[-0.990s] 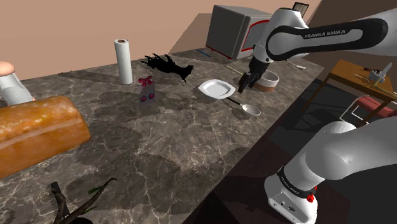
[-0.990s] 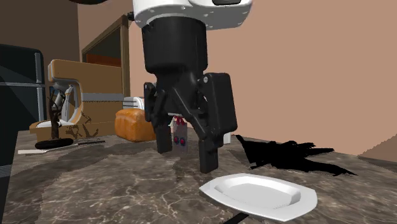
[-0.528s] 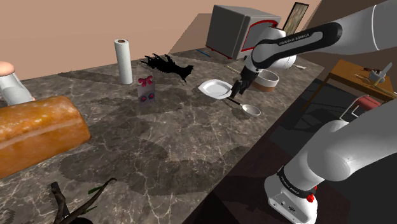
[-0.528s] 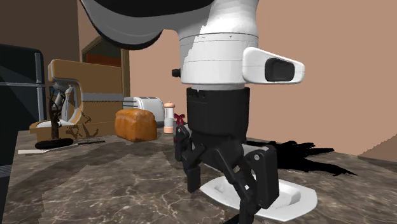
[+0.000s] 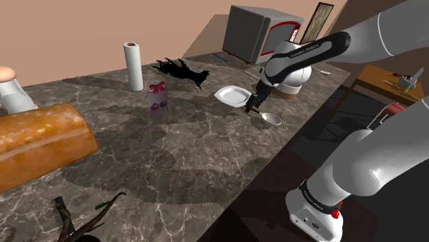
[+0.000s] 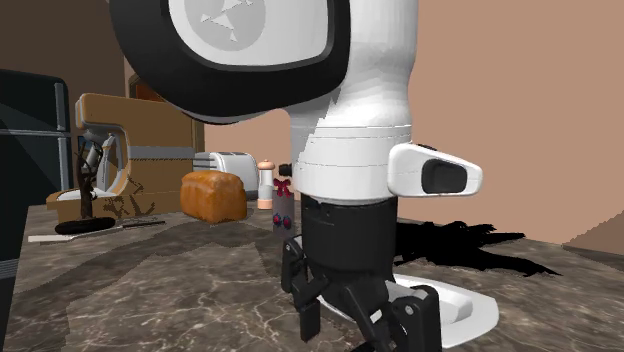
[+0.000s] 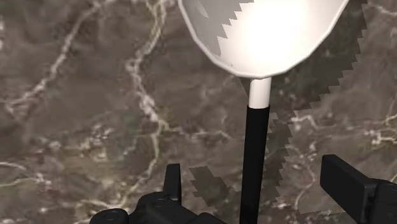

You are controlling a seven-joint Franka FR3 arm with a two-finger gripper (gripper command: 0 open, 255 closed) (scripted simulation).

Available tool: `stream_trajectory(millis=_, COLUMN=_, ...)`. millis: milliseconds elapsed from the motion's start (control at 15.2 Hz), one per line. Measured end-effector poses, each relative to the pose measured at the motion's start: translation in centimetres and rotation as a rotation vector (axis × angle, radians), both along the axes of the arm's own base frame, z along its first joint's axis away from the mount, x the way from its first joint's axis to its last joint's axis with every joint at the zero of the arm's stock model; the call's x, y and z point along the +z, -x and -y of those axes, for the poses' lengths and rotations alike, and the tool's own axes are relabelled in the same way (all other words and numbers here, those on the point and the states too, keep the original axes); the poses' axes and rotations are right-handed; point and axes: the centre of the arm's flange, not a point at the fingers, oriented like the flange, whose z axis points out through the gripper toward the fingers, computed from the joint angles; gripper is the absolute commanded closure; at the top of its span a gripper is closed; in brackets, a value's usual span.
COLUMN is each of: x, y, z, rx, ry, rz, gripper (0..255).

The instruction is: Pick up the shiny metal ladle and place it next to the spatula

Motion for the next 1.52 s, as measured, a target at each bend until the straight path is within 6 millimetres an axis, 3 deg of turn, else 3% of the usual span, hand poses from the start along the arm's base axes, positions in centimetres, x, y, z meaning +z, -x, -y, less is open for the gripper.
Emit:
stream_trajectory(millis=330, x=-0.2, y=0.0, z=0.0, rx=0.000, ry=0.000, rz=0.000, gripper=0)
stream_trajectory(millis=396, x=-0.2, y=0.0, z=0.0, rx=0.000, ry=0.000, rz=0.000, gripper=255)
stream_trajectory(millis=1056, x=-0.1, y=0.0, z=0.1, rx=-0.001, ry=0.001, rz=0.004, gripper=255)
stream_trajectory(millis=1518, x=3.0, y=-0.1, z=0.1, rx=0.000, ry=0.000, rz=0.001, gripper=255)
